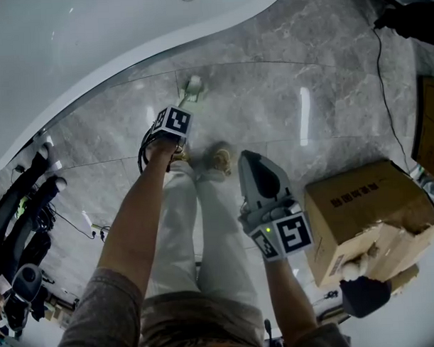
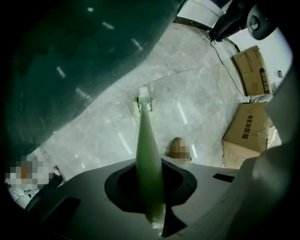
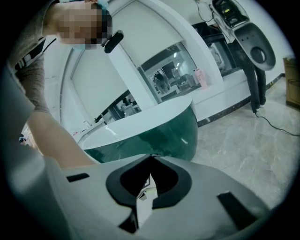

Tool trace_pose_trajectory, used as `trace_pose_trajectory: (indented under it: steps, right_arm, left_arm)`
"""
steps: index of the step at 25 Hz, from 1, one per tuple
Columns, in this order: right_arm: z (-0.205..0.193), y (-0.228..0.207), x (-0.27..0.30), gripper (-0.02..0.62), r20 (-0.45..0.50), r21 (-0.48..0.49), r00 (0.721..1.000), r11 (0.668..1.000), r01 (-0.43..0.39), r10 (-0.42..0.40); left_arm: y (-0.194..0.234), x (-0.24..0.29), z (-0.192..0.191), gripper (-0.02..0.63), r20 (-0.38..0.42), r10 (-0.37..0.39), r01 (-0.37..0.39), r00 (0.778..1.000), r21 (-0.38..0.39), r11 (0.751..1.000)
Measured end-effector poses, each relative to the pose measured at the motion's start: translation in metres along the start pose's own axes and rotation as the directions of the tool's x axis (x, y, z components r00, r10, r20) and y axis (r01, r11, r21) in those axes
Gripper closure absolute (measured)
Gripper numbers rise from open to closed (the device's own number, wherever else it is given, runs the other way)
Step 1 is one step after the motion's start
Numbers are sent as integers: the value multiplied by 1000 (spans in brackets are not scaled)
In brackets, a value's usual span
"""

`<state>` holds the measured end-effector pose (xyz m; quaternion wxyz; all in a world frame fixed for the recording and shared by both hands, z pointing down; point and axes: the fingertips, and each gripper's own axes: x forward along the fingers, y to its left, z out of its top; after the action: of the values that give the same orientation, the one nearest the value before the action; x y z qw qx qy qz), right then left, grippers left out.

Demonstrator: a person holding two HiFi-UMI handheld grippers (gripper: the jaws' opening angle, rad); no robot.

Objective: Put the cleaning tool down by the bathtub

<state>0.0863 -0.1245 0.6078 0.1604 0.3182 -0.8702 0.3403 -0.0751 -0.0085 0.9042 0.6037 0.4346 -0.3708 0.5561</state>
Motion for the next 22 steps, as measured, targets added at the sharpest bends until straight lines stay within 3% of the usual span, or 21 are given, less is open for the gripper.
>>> trace_pose_trajectory:
  steps: [4, 9, 14, 22]
  right_arm:
    - [1, -1, 0, 595, -2, 3, 1000, 1000, 1, -1]
    - [2, 3, 2, 595, -2, 0, 1000, 1000, -7, 7]
    - [5, 10, 2, 595, 6, -4, 1000, 1000, -20, 20]
    - [12, 20, 1, 595, 12, -21, 999, 999, -33, 33]
  left_arm:
    - [-5, -3, 2, 557, 62, -30, 33, 998, -43, 999]
    - [-12, -6, 7, 552, 137, -30, 35, 990, -34, 999]
    - [-23, -16, 10, 495, 216, -49, 58, 975, -37, 998]
    - [-29, -31, 5, 479, 266, -66, 80, 962, -44, 996]
